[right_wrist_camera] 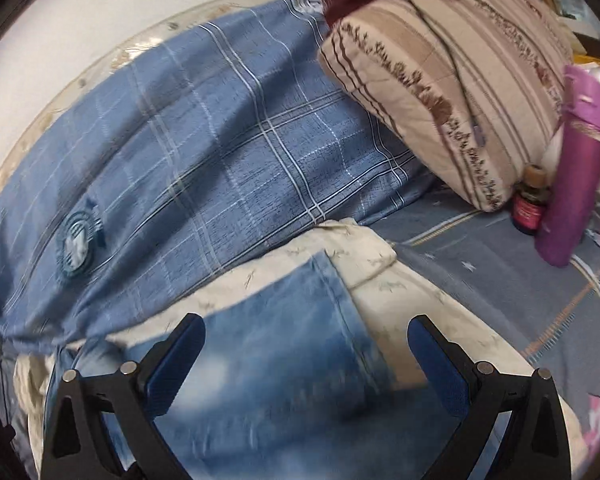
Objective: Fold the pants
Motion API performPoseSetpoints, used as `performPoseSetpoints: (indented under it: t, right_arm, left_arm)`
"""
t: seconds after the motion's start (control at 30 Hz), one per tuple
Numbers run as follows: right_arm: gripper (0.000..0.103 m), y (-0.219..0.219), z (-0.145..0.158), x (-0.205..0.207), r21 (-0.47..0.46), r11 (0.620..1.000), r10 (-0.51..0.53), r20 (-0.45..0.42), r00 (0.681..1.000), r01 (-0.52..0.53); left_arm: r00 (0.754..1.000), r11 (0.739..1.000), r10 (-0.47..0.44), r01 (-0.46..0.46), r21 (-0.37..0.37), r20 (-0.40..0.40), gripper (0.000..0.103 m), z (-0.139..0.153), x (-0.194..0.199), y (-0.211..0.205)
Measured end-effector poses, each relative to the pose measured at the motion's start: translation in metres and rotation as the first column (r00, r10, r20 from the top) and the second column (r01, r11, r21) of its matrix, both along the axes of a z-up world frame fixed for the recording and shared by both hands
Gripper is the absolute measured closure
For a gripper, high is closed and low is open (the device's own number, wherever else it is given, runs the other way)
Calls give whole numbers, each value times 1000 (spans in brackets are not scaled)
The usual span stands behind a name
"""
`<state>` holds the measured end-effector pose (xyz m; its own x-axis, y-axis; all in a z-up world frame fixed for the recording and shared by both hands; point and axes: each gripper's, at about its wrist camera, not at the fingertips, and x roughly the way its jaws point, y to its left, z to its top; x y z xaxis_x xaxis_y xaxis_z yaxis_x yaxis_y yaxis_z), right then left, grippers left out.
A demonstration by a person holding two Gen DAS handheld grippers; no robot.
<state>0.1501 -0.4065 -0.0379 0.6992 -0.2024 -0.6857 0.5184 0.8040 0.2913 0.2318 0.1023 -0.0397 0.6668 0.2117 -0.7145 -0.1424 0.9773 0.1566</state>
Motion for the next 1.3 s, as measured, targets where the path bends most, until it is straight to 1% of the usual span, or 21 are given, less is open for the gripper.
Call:
performPoseSetpoints:
  t: [0.13,0.2,0.27,0.37,0.5,0.57,0.67,0.73,0.77,0.83,0.9,0.97,1.03,1.13,1.17,1.2,1.23,1.27,1.3]
  right_arm:
    - [1,-9,-11,33,0,1000,6,-21,1000,-6]
    - [1,-14,-16,44,-7,1000,9,-24,1000,-9]
    - [2,-22,-21,55,-4,1000,11,-30,999,-11]
    - [5,-32,-26,65,34,999,27,-26,999,-26]
    - [10,-48,-30,71,114,993,28,2,1000,-28]
    - [13,-54,-31,72,144,989,39,20,999,-42]
    - [18,-60,-33,76,157,986,59,14,998,-61]
    - [21,-63,-36,79,171,982,74,13,997,-75]
    - [23,-64,-39,82,173,982,80,0,997,-79]
    - [24,-66,-45,87,178,981,84,-22,996,-78]
    - [25,-66,-53,93,161,986,58,-65,996,-47]
    - [25,-67,-60,97,153,988,28,-97,995,-12]
    - [25,-67,-68,103,171,985,32,-126,992,-10]
    - [25,-60,-81,113,152,988,20,-174,985,7]
    - [31,-57,-86,117,150,989,31,-187,982,-3]
    - [36,-53,-91,122,138,990,44,-211,977,-15]
    - [49,-49,-94,124,119,993,50,-230,972,-22]
    - [59,-46,-95,125,91,996,44,-245,968,-22]
    - [63,-44,-94,125,71,997,40,-250,967,-23]
  left_arm:
    - [999,1000,8,-7,12,-34,0,3,59,6]
    - [998,1000,-22,21,-20,-63,0,1,84,1]
    - [995,998,-36,30,-61,-98,0,-4,108,-4]
    - [988,994,-51,36,-104,-144,0,-13,133,-17]
    - [975,995,-44,24,-94,-217,0,-34,166,-38]
    - [971,993,-47,19,-120,-236,0,-43,175,-44]
    - [967,991,-51,18,-135,-248,2,-53,184,-55]
    - [965,987,-77,38,-156,-251,12,-57,188,-61]
    - [963,986,-86,45,-160,-257,15,-58,190,-63]
    - [952,981,-115,64,-183,-283,30,-64,194,-70]
    - [942,974,-142,79,-213,-304,39,-69,197,-76]
    - [937,973,-158,94,-210,-312,40,-72,199,-82]
    - [929,974,-174,114,-196,-327,40,-76,202,-88]
    - [929,973,-171,105,-207,-329,40,-81,205,-87]
    - [931,971,-169,101,-215,-324,40,-82,207,-87]
    - [935,970,-162,92,-224,-315,45,-81,207,-88]
    - [939,968,-159,87,-237,-305,58,-80,205,-87]
    - [943,960,-164,86,-265,-289,68,-78,204,-85]
    - [945,958,-166,86,-275,-283,74,-75,202,-84]
